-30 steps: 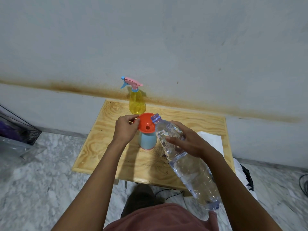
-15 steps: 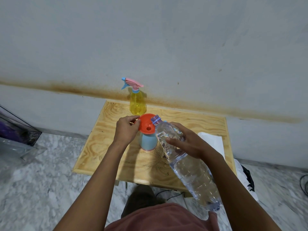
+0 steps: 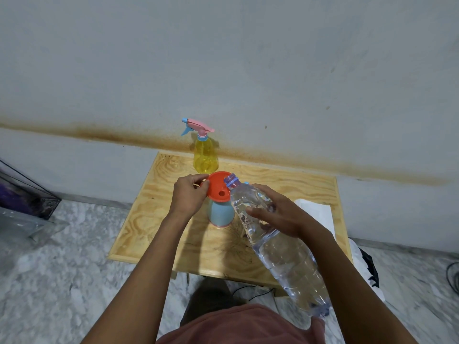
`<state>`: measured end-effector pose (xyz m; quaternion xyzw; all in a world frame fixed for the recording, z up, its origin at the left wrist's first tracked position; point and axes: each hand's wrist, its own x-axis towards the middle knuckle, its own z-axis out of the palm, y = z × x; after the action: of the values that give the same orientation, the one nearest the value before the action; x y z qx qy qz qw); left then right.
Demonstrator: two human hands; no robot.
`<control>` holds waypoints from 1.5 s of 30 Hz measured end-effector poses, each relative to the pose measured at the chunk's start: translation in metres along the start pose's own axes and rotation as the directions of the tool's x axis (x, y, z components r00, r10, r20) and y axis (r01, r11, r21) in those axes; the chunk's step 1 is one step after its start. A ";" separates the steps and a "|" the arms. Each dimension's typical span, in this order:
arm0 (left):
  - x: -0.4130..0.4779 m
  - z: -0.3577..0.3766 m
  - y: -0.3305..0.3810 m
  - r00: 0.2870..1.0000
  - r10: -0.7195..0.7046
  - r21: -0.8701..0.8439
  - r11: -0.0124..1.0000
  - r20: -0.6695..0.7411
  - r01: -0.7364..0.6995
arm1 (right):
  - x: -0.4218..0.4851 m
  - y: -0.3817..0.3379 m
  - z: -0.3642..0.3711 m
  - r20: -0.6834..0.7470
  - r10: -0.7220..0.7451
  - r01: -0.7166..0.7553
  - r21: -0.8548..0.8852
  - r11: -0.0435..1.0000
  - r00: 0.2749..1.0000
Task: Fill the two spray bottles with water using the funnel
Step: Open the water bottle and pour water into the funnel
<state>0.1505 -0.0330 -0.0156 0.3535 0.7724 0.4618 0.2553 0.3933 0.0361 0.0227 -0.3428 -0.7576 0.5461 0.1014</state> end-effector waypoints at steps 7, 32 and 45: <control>0.001 0.000 0.001 1.000 0.002 0.006 1.000 0.000 -0.002 | -0.002 -0.003 0.001 -0.008 -0.003 0.003 0.000 1.000 1.000; 0.001 -0.002 0.004 1.000 0.001 0.007 1.000 0.016 -0.001 | -0.014 -0.019 -0.024 -0.562 -0.226 0.297 0.037 0.954 0.796; 0.003 -0.002 0.005 0.999 -0.017 0.006 1.000 0.033 0.017 | 0.029 0.001 -0.031 -0.802 -0.137 0.295 0.051 0.954 0.581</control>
<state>0.1489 -0.0304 -0.0106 0.3552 0.7725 0.4513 0.2708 0.3884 0.0784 0.0278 -0.4426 -0.6184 0.3874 0.5211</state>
